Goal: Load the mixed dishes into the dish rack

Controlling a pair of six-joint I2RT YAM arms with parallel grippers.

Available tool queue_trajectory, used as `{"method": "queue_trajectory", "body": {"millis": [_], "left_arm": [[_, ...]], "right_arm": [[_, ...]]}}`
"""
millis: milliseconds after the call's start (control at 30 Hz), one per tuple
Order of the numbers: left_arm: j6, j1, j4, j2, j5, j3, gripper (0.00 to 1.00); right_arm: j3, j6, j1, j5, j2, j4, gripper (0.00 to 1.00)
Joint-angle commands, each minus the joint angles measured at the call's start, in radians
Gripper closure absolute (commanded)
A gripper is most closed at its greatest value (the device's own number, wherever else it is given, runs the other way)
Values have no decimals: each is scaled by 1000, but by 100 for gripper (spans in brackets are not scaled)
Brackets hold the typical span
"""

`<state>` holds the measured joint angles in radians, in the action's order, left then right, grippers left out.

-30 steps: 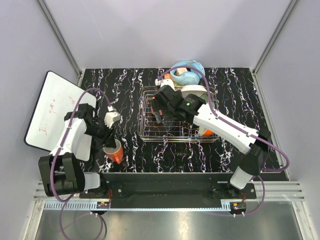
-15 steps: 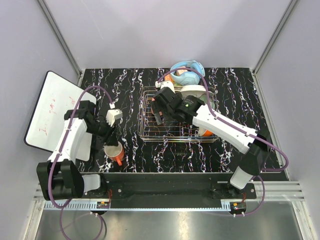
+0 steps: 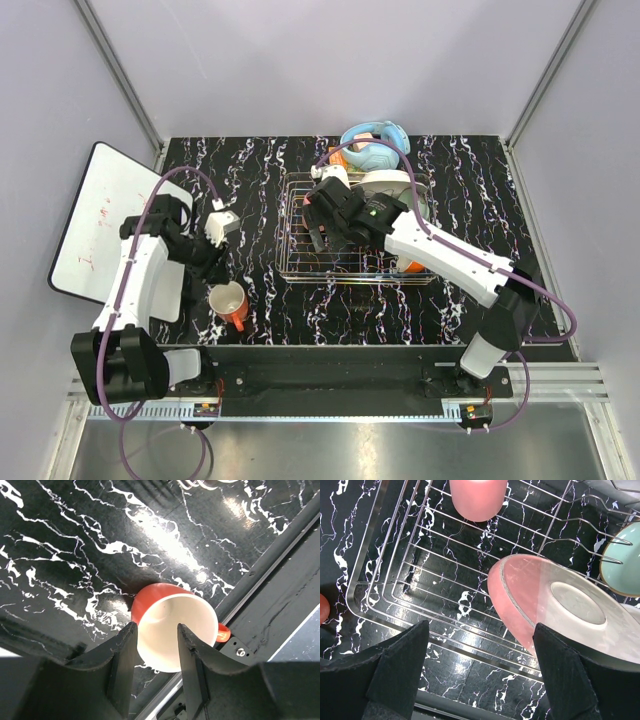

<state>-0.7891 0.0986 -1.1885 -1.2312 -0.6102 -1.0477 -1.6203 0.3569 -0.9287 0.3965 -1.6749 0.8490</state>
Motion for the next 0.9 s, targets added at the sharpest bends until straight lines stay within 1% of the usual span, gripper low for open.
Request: {"method": "queue_trajectory", "body": {"millis": [0, 233, 567, 667, 867], "left_arm": [[-42, 12, -5, 3, 33, 20, 59], [-44, 16, 58, -39, 53, 89, 59], [-33, 16, 112, -88, 56, 126, 62], [-25, 16, 93, -59, 33, 103, 62], [-27, 16, -67, -13, -77, -47, 62]], "right_arm": [[7, 14, -1, -8, 57, -33, 8], [5, 14, -1, -5, 64, -34, 8], [7, 20, -1, -7, 67, -36, 9], [4, 20, -2, -13, 66, -36, 9], [-7, 20, -1, -22, 53, -36, 9]]}}
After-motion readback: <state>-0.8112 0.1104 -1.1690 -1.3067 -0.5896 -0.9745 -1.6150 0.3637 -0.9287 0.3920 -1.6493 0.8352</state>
